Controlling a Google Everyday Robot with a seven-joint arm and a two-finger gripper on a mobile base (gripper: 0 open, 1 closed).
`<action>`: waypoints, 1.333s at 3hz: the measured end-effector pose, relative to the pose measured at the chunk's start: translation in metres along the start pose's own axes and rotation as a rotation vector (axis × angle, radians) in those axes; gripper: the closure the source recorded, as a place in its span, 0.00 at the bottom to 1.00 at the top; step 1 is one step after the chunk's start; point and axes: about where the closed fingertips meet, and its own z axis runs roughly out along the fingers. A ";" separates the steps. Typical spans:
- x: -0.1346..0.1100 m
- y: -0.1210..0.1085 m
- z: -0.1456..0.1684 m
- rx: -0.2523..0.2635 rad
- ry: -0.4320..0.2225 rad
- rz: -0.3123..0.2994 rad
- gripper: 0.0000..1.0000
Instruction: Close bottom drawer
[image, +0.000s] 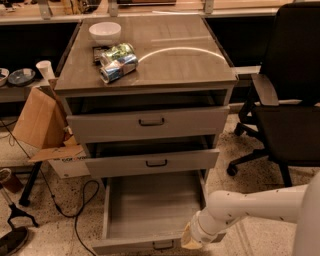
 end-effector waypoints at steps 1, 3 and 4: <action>0.019 -0.005 0.056 -0.021 -0.034 0.099 0.96; 0.075 -0.010 0.129 -0.020 -0.116 0.304 1.00; 0.096 -0.014 0.154 -0.014 -0.151 0.356 1.00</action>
Offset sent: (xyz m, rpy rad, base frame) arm -0.0101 -0.0116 -0.1670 0.0876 0.1721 -0.3153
